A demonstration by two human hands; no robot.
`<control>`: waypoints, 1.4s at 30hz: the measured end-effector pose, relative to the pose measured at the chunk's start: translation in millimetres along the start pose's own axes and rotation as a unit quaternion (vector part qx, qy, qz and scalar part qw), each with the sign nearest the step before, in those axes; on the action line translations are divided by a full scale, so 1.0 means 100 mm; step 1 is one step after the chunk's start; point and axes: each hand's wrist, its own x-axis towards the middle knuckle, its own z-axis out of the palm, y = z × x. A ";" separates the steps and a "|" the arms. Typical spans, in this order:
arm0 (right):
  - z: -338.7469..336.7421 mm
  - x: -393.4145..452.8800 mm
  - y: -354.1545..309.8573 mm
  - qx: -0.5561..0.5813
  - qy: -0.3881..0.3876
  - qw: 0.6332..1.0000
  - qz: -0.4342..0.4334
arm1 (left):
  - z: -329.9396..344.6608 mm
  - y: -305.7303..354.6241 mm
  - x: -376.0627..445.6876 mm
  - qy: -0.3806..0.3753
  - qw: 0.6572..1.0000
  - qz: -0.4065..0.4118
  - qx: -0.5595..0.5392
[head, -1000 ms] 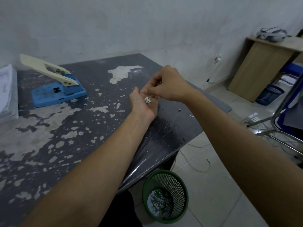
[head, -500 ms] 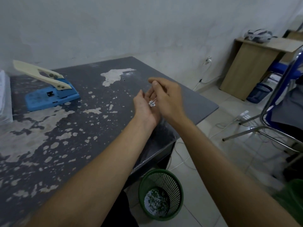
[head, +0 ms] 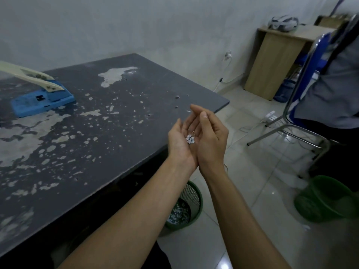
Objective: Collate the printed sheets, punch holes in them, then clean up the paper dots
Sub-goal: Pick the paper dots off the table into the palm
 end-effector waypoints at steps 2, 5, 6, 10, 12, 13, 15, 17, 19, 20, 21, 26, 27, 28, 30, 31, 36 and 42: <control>-0.17 -0.12 0.04 0.009 0.007 1.000 0.012 | -0.09 -0.17 -0.05 0.010 1.000 -0.014 0.012; -0.42 -0.31 0.18 0.019 0.018 0.999 0.036 | -0.27 -0.41 -0.11 0.036 0.999 -0.030 0.020; -0.50 -0.38 0.25 0.024 0.024 0.998 0.047 | -0.34 -0.49 -0.12 0.043 0.998 -0.039 0.019; -0.75 -0.64 0.62 0.052 0.066 0.990 0.115 | -0.69 -0.78 -0.14 0.087 0.994 -0.066 0.014; -0.82 -0.75 0.82 0.057 0.079 0.984 0.150 | -0.89 -0.87 -0.10 0.117 0.991 -0.067 0.005; -0.83 -0.79 0.92 0.058 0.082 0.981 0.167 | -0.98 -0.91 -0.07 0.132 0.989 -0.067 0.003; -0.84 -0.86 1.11 0.059 0.083 0.974 0.203 | -1.16 -0.94 0.00 0.162 0.985 -0.065 0.009; -0.82 -0.89 1.30 0.063 0.081 0.965 0.239 | -1.33 -0.95 0.08 0.189 0.980 -0.066 0.022; -0.80 -0.90 1.50 0.064 0.077 0.958 0.269 | -1.49 -0.94 0.20 0.214 0.975 -0.063 0.021; -0.78 -0.90 1.60 0.062 0.076 0.954 0.283 | -1.56 -0.94 0.26 0.229 0.971 -0.060 0.021; -0.76 -0.90 1.70 0.063 0.080 0.949 0.299 | -1.63 -0.94 0.33 0.242 0.968 -0.059 0.022; -0.67 -0.87 2.20 0.087 0.110 0.921 0.363 | -1.97 -0.89 0.60 0.293 0.953 -0.068 0.037; -0.65 -0.87 2.28 0.088 0.109 0.918 0.371 | -2.02 -0.86 0.64 0.302 0.950 -0.072 0.043; -0.63 -0.86 2.35 0.087 0.107 0.916 0.377 | -2.06 -0.84 0.69 0.309 0.947 -0.076 0.046; -0.59 -0.84 2.46 0.077 0.101 0.912 0.390 | -2.18 -0.80 0.78 0.320 0.942 -0.075 0.068; -0.58 -0.83 2.51 0.072 0.098 0.910 0.397 | -2.22 -0.77 0.82 0.328 0.938 -0.067 0.091; -0.62 -0.83 2.63 0.054 0.069 0.899 0.428 | -2.44 -0.73 0.98 0.323 0.937 -0.054 0.124; -0.74 -1.12 2.64 -0.126 -0.031 0.938 0.322 | -2.59 -0.76 1.11 0.339 0.930 -0.075 0.121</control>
